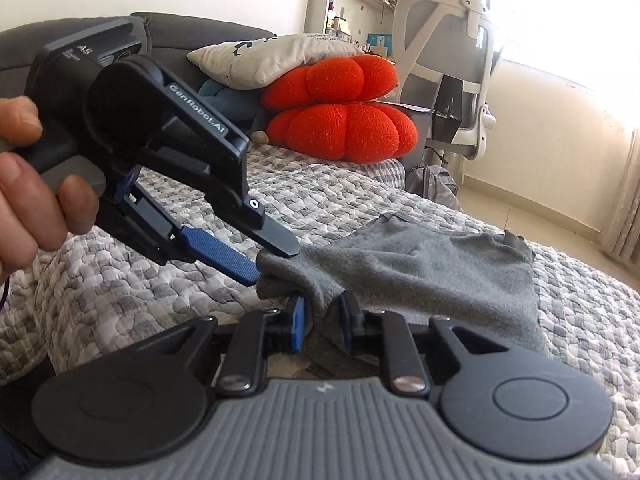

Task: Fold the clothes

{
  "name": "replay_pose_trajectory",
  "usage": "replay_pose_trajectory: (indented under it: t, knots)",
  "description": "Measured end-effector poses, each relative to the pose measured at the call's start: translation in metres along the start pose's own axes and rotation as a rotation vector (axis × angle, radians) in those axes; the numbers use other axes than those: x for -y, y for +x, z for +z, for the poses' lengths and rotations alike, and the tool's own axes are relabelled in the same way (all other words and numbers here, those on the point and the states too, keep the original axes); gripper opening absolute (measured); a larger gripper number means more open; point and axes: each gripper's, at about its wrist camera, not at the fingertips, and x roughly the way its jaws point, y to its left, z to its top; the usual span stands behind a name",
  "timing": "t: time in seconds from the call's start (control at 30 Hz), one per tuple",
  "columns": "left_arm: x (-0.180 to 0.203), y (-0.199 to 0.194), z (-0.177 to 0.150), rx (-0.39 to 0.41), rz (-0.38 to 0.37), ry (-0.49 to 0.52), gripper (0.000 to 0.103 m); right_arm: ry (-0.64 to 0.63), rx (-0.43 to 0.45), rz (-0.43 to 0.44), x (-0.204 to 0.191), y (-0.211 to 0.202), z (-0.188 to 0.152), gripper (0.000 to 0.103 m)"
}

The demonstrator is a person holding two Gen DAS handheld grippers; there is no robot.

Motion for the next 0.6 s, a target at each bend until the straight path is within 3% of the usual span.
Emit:
replay_pose_trajectory:
  t: [0.03,0.17,0.3,0.6]
  knots:
    - [0.0,-0.001,-0.001,0.007,-0.015,-0.005,0.038,0.023,0.003,0.006,0.002,-0.002,-0.001,0.02]
    - [0.009,0.003,-0.004,0.006,-0.047,0.007,0.057,0.046,0.005,0.01,0.0,-0.004,-0.001,0.02]
    - [0.008,0.004,-0.008,0.004,-0.006,-0.005,0.06,0.072,0.007,0.016,0.002,-0.006,0.0,0.02]
    - [0.015,0.028,-0.01,-0.011,0.01,0.027,0.065,0.088,-0.005,0.019,0.002,-0.002,0.0,0.021]
